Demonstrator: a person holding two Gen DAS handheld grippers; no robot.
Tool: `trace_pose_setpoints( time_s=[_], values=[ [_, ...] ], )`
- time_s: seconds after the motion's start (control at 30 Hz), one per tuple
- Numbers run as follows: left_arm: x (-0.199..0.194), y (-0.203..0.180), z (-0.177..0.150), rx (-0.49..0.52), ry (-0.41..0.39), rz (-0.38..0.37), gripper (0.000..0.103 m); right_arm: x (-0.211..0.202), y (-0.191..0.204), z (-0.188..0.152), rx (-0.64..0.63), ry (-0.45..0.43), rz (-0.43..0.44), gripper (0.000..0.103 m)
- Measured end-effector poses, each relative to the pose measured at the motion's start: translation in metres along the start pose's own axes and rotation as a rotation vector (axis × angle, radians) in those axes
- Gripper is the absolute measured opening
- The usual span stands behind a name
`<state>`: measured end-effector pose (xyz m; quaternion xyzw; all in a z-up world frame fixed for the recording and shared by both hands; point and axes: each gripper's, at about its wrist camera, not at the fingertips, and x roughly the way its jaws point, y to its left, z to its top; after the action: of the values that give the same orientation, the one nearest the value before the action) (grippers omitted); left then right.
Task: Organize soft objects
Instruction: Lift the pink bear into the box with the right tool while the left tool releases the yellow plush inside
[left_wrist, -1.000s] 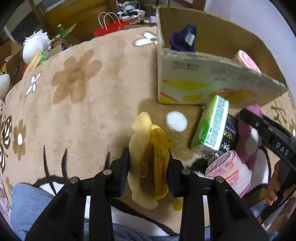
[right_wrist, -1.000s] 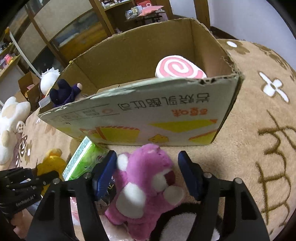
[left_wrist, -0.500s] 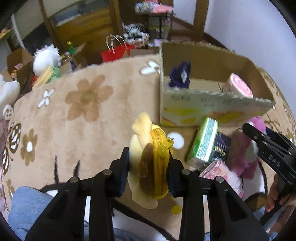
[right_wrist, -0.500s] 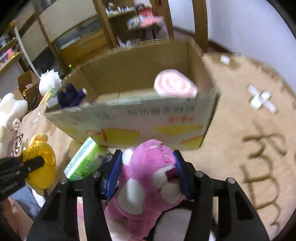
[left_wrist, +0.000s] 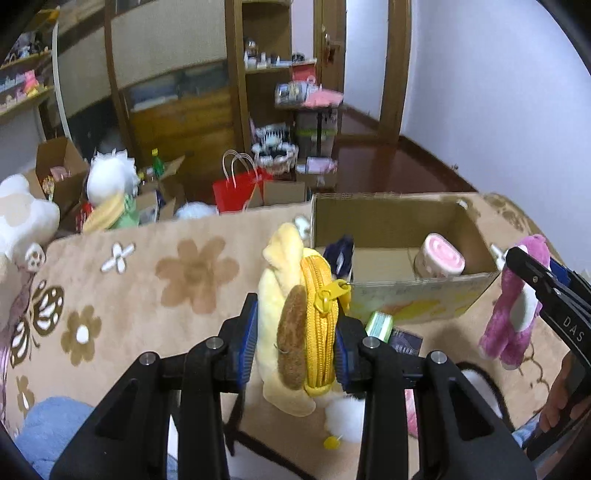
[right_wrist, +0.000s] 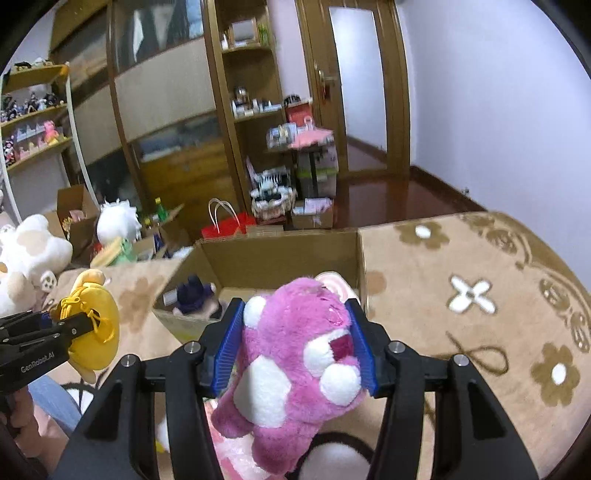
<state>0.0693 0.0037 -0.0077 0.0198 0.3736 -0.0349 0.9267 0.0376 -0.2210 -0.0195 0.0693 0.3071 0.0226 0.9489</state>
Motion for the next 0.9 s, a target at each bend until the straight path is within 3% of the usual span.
trace_pose_setpoints(
  time_s=[0.53,0.9],
  values=[
    [0.007,-0.025,0.051,0.086,-0.17,0.003,0.033,0.007,0.003,0.045,-0.027,-0.144,-0.027,0.057],
    [0.044,-0.051,0.065,0.161,-0.186,-0.023,0.034,0.038,-0.008,0.051,-0.026,-0.142,-0.064,0.058]
  ],
)
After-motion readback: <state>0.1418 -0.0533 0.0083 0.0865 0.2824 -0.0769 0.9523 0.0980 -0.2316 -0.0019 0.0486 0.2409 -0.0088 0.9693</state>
